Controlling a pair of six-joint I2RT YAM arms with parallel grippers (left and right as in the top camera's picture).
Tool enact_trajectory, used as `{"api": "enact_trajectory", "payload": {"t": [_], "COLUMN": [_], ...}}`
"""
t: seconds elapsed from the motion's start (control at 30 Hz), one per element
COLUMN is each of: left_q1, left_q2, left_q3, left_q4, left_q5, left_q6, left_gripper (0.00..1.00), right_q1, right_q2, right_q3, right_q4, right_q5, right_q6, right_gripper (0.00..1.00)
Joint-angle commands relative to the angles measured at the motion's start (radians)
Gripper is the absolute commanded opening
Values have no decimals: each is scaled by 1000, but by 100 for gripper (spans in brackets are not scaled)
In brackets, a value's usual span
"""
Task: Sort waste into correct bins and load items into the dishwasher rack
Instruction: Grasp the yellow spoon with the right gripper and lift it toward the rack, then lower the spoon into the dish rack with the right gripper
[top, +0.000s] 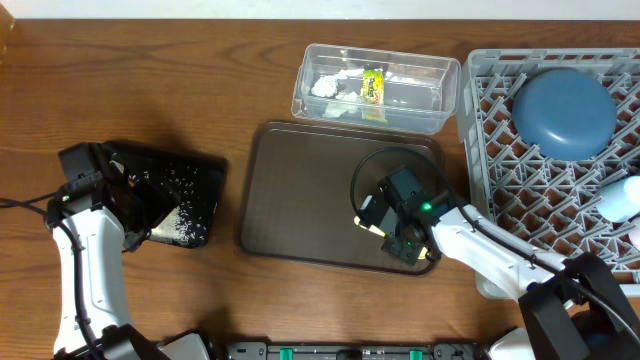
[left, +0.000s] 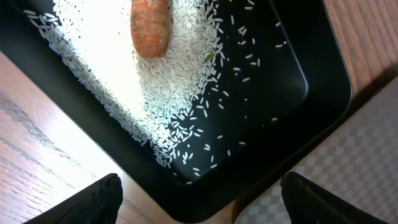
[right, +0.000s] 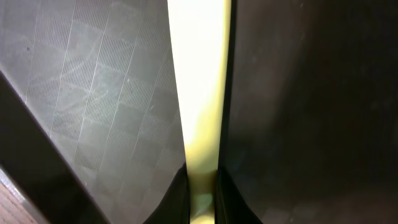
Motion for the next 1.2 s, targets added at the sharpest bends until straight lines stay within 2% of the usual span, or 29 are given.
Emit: {"api": "enact_trajectory", "payload": {"t": [0.0,0.13,0.5,0.77,1.0,1.17], "left_q1": [0,0,0,0,0,0], "left_q2": [-5,-5,-5,-5,-5,-5], "left_q3": [11,11,11,11,11,11], "left_q4": [-1,-1,-1,0,-1,-1], "left_q5": [5,5,5,5,5,5], "left_q6": [-5,-5,-5,-5,-5,-5], "left_gripper": [84,84,84,84,84,84], "right_q1": [18,17,-46,-218,-381,-510], "right_q2": [13,13,3,-129,-274,-285], "right_q3": [47,112,306,347,347,340], "right_q4": [-6,-16,-127,-216,-291,-334], "right_q5": [-11,-10,-6,-7,-5,0], "right_q6": [7,42,340,473,478,478], "right_gripper": [1,1,1,1,1,1]}}
